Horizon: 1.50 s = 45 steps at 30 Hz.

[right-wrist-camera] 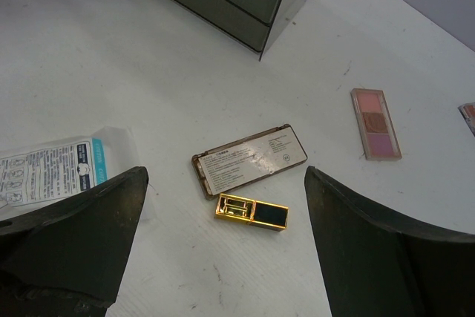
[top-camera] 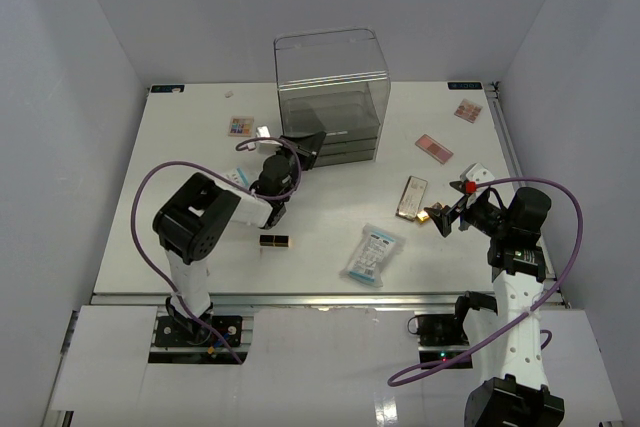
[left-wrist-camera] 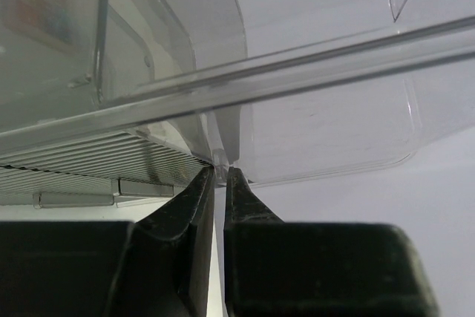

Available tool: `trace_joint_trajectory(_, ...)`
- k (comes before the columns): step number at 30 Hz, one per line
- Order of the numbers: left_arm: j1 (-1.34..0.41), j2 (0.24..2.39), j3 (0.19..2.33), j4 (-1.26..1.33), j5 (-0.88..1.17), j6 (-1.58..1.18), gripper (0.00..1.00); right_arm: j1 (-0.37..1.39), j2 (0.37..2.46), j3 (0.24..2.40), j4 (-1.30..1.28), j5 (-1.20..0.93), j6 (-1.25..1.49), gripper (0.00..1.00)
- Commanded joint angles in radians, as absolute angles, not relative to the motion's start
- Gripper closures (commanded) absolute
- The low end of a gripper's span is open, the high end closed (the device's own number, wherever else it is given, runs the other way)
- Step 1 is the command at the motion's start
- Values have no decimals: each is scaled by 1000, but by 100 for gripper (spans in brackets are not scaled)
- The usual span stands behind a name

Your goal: Organize the makeup

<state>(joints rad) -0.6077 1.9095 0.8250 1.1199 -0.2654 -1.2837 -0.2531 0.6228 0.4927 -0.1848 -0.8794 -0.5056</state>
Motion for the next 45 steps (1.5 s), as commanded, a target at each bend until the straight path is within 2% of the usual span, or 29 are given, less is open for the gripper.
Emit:
trace_joint_trajectory(1, -607, 1848, 801, 1236, -175, -1268, 100, -253, 620, 480, -167, -907, -509, 7)
trace_joint_trajectory(21, -607, 1626, 775, 1182, -86, -1266, 100, -253, 631, 468, -158, -911, -511, 7)
trace_joint_trajectory(45, -607, 1567, 811, 1028, -44, -1295, 100, -255, 637, 461, -150, -910, -508, 7)
